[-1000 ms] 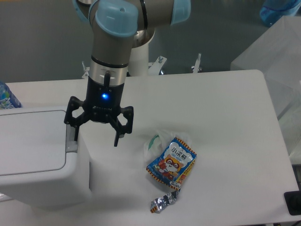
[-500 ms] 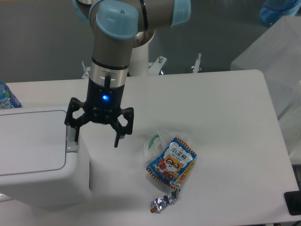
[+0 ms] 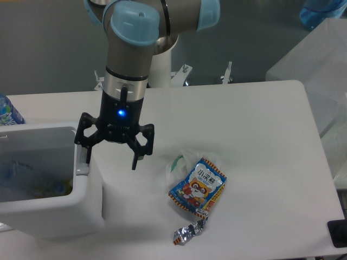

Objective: Open the trash can

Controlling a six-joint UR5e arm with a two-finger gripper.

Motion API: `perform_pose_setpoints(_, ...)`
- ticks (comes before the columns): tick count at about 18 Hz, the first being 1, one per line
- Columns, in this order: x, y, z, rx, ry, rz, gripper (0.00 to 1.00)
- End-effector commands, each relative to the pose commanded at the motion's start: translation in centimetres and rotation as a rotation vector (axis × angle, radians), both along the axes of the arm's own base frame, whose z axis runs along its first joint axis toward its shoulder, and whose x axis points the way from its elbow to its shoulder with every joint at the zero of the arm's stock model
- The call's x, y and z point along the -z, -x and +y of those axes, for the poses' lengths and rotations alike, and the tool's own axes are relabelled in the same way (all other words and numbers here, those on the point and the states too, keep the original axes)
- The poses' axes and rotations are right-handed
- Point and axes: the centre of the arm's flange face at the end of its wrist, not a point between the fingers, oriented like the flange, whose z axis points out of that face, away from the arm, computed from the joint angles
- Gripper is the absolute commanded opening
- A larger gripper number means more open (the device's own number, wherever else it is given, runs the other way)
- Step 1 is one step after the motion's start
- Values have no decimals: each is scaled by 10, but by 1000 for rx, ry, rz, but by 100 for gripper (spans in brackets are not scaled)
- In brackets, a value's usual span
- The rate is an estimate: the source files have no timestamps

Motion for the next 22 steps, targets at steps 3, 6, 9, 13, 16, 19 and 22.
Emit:
perform_pose_setpoints(3,-41,13,1,7,-39,94,100)
perform_pose_setpoints(6,-69,59,-25,-64,-55,150,100)
perform_pose_setpoints(9,-86,100,-56,-115,-32,203,100)
perform_pose_setpoints(13,-85,138,-98,71,137,241,100)
perform_pose_setpoints(16,-86,166,-137,173,197,297,100)
perform_pose_setpoints(19,-78,184,-168,271,339,385,100)
perform_pose_setpoints(22,-68,199,-190,348,409,416,100)
